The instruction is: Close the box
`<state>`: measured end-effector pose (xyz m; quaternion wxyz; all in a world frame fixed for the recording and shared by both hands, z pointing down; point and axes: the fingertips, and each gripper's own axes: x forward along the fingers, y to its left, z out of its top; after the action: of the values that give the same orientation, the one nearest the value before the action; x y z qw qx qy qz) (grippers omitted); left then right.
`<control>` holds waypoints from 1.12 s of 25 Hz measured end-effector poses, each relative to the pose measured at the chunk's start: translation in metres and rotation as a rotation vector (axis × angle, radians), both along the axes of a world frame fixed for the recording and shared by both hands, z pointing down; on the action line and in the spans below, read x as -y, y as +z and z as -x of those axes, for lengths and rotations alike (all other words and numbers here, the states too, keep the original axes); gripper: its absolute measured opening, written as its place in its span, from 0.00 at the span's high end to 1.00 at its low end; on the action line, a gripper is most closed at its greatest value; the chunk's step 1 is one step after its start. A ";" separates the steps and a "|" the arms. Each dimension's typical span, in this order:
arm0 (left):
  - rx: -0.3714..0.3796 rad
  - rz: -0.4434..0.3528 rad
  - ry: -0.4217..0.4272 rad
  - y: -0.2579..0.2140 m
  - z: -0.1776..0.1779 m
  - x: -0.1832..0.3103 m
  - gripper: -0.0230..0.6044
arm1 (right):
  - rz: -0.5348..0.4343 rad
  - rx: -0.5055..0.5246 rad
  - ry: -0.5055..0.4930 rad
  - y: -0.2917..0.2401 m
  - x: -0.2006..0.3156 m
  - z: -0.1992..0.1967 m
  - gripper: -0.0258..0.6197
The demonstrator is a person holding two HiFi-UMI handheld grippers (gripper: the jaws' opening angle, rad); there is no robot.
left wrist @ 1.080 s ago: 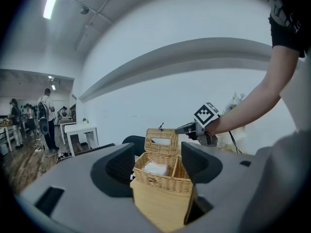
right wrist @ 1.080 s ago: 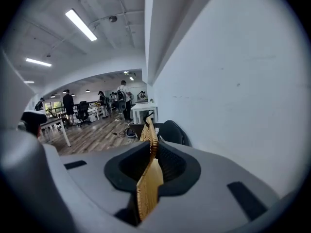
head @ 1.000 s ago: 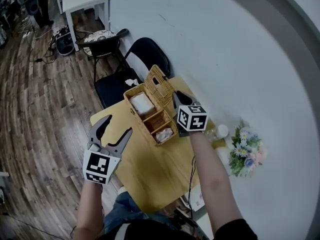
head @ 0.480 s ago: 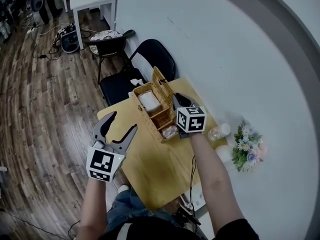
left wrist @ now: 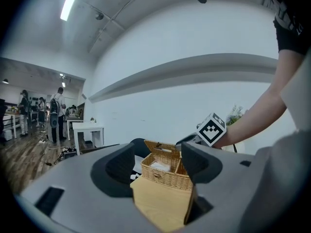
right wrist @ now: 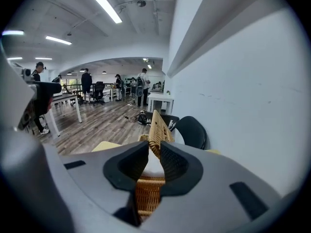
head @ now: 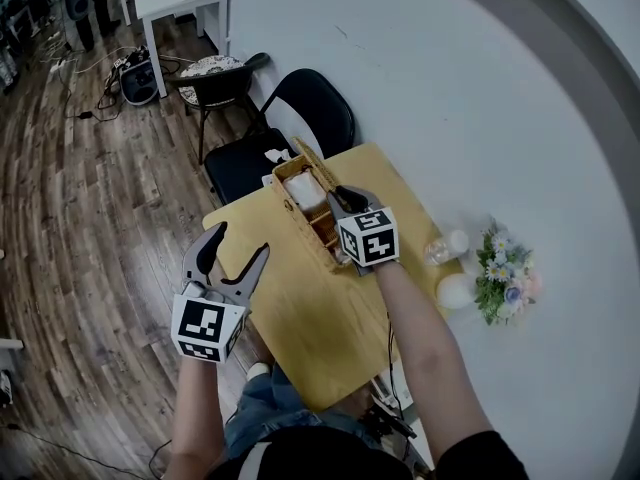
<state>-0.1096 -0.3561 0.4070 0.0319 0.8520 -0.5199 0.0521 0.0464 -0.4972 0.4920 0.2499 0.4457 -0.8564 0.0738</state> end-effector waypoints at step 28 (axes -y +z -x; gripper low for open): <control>0.013 0.066 -0.034 0.024 0.026 -0.014 0.48 | 0.136 -0.104 0.128 0.078 -0.014 0.026 0.86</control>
<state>-0.1358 -0.3424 0.4306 0.0573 0.8413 -0.5323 0.0742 0.0205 -0.4834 0.5695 0.3185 0.4847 -0.8051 0.1244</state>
